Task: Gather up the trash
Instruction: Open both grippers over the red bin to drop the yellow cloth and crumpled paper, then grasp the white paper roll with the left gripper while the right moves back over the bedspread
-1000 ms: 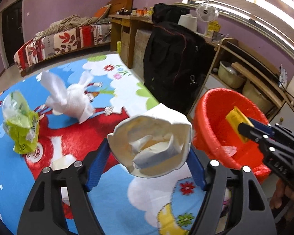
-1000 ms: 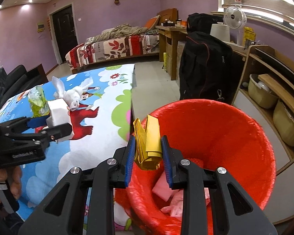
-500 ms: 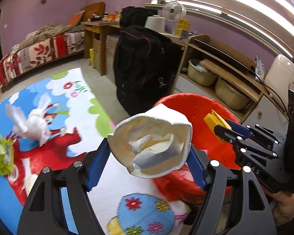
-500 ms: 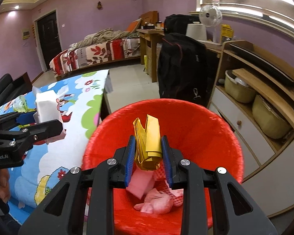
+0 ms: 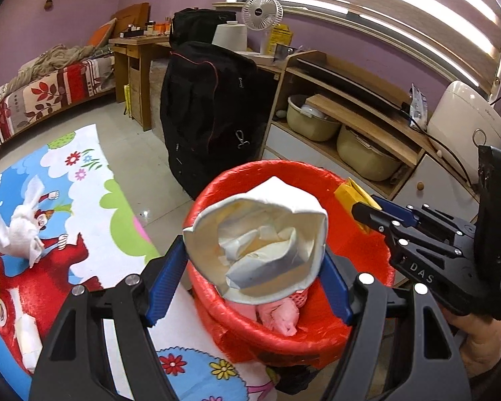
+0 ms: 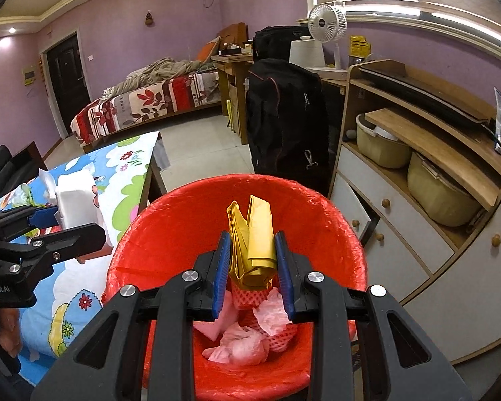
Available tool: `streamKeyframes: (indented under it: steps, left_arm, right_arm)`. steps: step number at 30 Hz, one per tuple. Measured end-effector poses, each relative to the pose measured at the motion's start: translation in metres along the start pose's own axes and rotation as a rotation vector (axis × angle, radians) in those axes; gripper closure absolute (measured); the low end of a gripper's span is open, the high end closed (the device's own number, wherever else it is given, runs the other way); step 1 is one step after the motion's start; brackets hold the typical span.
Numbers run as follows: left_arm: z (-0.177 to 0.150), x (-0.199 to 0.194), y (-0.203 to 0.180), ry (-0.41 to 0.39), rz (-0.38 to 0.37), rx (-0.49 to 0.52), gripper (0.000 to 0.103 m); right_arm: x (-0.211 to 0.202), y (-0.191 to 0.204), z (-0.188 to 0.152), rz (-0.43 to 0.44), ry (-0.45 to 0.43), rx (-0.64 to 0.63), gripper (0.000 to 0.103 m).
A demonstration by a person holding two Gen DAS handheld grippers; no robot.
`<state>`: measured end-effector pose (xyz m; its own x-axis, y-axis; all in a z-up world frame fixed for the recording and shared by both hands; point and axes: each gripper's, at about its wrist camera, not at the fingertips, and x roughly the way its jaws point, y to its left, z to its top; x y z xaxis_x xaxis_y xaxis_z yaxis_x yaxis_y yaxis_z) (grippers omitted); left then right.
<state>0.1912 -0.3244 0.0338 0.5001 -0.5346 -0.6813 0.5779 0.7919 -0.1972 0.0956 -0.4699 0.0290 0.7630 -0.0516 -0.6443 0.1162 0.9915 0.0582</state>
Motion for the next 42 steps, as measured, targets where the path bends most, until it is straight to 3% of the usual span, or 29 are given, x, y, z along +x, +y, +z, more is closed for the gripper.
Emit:
streamKeyframes:
  steps: [16,20,23,29,42]
  left_arm:
    - [0.007,0.006,-0.011,0.012,-0.061,0.006,0.029]
    - [0.006,0.01,-0.011,0.026,-0.072,-0.002,0.025]
    - [0.005,0.011,-0.007,0.03,-0.064,-0.012,0.025]
    - [0.003,0.008,0.0,0.025,-0.056,-0.032,0.025]
    - [-0.018,-0.03,0.038,-0.036,0.057,-0.072,0.025]
  right_arm:
    - [-0.005,-0.011,0.002,-0.002,-0.011,0.024,0.075]
    - [-0.007,-0.012,0.001,-0.001,-0.01,0.03,0.067]
    - [-0.008,-0.014,0.0,-0.004,-0.009,0.032,0.066]
    - [-0.006,-0.012,-0.001,-0.007,-0.004,0.031,0.052]
    - [-0.003,0.011,-0.003,0.025,-0.006,0.007,0.047]
